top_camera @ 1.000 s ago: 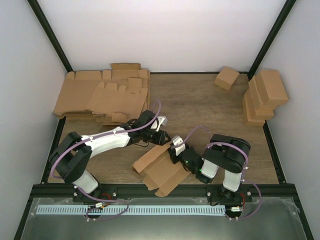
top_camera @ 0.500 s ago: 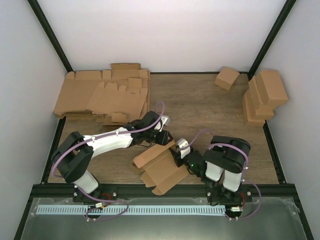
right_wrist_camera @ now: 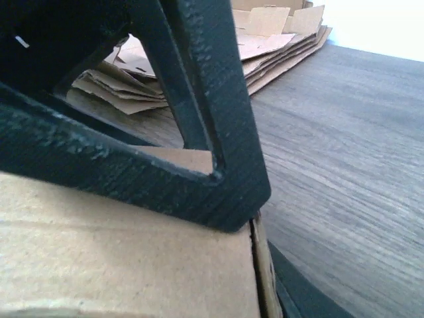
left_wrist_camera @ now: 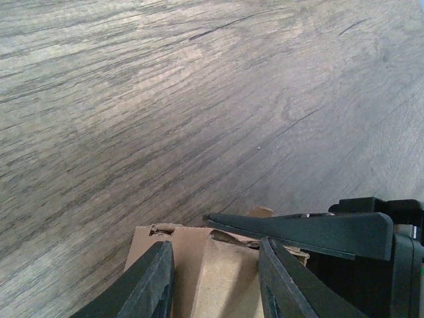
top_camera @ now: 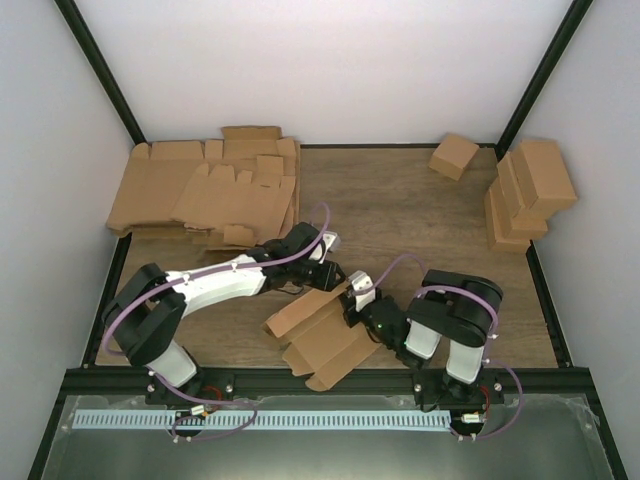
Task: Fold the paper box
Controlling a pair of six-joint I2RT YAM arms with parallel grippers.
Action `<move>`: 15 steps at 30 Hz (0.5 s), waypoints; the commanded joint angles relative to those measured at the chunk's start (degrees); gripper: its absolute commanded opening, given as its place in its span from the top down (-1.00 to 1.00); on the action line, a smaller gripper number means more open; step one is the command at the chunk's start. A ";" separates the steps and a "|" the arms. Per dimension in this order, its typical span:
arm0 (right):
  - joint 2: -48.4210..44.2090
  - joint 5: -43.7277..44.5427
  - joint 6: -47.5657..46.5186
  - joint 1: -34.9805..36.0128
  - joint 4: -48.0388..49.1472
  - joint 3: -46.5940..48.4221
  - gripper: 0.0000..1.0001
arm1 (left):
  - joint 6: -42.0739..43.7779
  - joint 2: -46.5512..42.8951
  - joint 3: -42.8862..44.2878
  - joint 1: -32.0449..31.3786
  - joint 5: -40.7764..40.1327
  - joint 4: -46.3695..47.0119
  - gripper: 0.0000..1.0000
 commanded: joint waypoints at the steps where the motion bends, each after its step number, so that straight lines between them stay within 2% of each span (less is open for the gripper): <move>1: 3.13 5.41 -2.41 0.45 3.38 2.55 0.47 | -0.31 -0.65 -1.29 -0.39 0.92 -3.54 0.26; 8: 6.57 9.26 -3.18 0.44 3.89 4.59 0.95 | -0.81 -2.00 -2.67 -0.03 1.06 -3.01 0.25; 11: 4.17 9.34 -2.39 0.48 1.64 4.41 0.99 | -0.50 -4.79 -2.20 0.00 0.95 -3.23 0.24; 13: 1.65 8.86 -1.42 0.45 -1.13 4.41 0.99 | -0.39 -9.12 -1.71 -0.05 -0.18 -3.62 0.07; 15: -1.61 9.01 -0.27 0.45 -4.85 4.61 0.99 | 0.09 -14.32 -0.41 -0.02 -3.38 -5.86 -0.19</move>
